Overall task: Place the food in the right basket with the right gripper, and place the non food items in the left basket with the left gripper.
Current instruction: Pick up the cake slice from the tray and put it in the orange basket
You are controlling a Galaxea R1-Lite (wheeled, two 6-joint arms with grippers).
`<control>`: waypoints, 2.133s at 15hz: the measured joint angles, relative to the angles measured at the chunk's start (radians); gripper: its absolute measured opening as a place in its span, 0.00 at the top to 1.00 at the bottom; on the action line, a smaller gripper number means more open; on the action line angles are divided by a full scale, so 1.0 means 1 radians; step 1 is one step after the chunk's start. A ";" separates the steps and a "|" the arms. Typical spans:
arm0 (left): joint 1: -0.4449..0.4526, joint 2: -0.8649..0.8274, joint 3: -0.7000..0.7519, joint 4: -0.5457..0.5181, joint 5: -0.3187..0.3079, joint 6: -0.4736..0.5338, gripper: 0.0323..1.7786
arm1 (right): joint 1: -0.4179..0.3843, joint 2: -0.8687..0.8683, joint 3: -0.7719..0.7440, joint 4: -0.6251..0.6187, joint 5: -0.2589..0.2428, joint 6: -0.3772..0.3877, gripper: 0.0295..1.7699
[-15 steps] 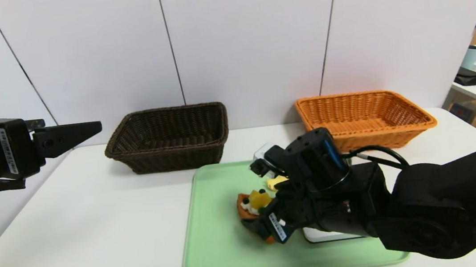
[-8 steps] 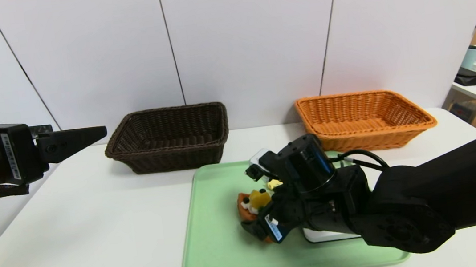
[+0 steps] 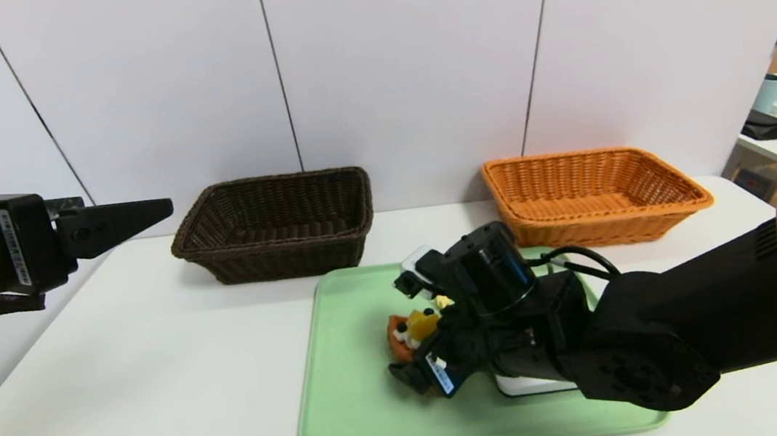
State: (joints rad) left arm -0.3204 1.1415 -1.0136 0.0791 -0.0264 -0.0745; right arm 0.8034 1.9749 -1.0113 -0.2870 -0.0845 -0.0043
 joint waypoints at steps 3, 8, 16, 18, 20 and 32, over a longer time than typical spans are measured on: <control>0.001 0.001 -0.003 0.000 0.000 0.000 0.05 | 0.000 0.005 -0.001 0.001 0.000 0.000 0.04; 0.001 0.003 -0.005 0.000 0.001 0.000 0.05 | 0.001 0.005 0.000 0.005 0.003 0.001 0.29; 0.001 0.003 -0.003 0.000 0.000 0.000 0.05 | 0.005 -0.038 -0.009 0.119 0.007 -0.006 0.49; 0.001 0.002 -0.001 0.001 0.000 0.000 0.05 | 0.005 -0.058 -0.033 0.172 0.002 -0.001 0.51; 0.001 0.002 0.001 0.001 0.000 0.000 0.05 | 0.012 -0.080 -0.065 0.223 -0.009 0.001 0.52; 0.000 -0.005 0.012 0.017 0.004 0.010 0.05 | -0.120 -0.062 -0.545 0.322 -0.211 0.048 0.52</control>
State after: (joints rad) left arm -0.3204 1.1366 -1.0015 0.0966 -0.0219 -0.0649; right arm 0.6836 1.9128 -1.5566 0.0349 -0.2957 0.0436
